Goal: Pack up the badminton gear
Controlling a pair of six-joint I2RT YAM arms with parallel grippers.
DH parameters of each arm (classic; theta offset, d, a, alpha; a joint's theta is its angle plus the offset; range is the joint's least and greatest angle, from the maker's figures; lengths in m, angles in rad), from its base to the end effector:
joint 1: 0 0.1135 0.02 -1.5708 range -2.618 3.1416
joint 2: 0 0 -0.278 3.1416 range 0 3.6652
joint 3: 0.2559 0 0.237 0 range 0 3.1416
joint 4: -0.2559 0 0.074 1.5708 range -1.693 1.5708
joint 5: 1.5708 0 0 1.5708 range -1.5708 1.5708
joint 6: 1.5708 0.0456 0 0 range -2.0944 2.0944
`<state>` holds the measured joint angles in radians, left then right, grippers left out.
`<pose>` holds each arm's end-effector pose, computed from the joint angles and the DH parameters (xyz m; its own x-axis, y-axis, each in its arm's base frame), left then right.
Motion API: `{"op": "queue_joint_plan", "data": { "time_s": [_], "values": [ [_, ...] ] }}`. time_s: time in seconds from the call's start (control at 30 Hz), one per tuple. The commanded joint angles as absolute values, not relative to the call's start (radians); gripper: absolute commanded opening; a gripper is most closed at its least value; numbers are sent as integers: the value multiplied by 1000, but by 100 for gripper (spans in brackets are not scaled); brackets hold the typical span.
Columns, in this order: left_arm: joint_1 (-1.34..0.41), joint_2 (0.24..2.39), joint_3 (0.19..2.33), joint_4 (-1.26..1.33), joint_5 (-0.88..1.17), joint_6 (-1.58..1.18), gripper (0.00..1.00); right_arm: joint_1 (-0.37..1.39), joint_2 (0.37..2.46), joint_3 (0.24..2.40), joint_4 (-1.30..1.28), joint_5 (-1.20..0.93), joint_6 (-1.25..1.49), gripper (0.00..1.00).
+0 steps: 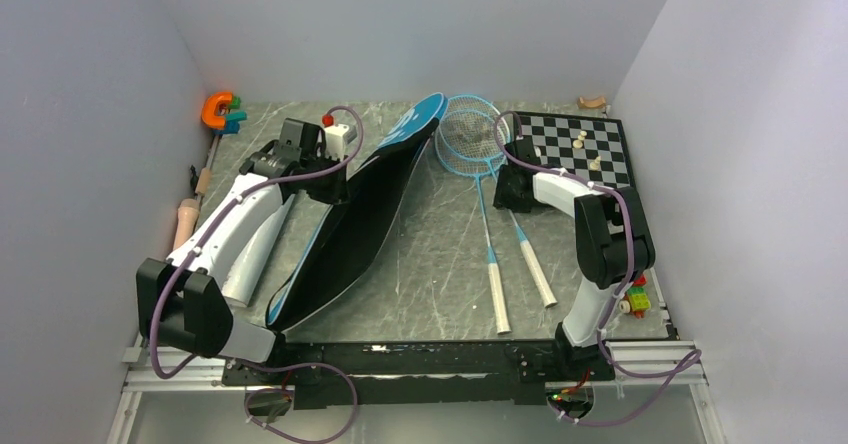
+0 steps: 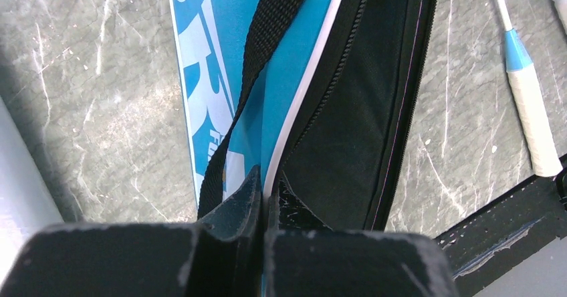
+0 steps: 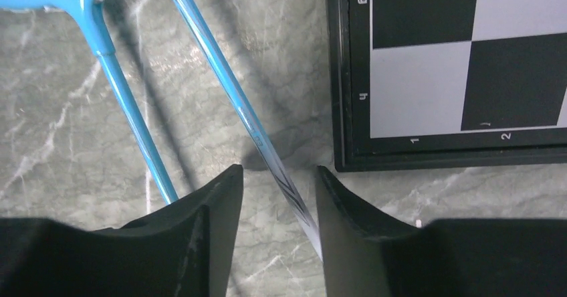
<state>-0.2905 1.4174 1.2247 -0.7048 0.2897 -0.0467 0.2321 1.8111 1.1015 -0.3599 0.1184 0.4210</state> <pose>0.2717 -0.0948 0.3112 -0.7690 0.1832 -0.6125 0.4097 0.8767 -0.2522 0.3482 0.0768 0.1750 -0.8497 0.2162 -0.4809 0.1907 0.9763 0.1018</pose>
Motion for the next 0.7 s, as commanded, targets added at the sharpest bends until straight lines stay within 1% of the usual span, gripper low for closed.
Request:
{"op": "queue_joint_plan", "data": {
  "time_s": [0.0, 0.2, 0.33, 0.4, 0.43, 0.67],
  "values": [
    [-288, 1348, 1215, -676, 279, -76, 0, 230, 1816, 1129, -274, 107, 395, 42],
    [-288, 1330, 1199, -666, 265, -81, 0, 253, 1811, 1134, -249, 99, 380, 19],
    [-288, 1320, 1187, -656, 253, -84, 0, 265, 1789, 1142, -244, 110, 364, 6],
    [-289, 1314, 1173, -645, 244, -92, 0, 270, 1767, 1139, -243, 110, 364, 2],
    [-289, 1311, 1165, -638, 238, -98, 0, 274, 1755, 1138, -245, 108, 362, 0],
    [-289, 1352, 1154, -616, 196, -159, 0, 339, 1624, 1133, -303, 146, 376, 0]
  ]
}}
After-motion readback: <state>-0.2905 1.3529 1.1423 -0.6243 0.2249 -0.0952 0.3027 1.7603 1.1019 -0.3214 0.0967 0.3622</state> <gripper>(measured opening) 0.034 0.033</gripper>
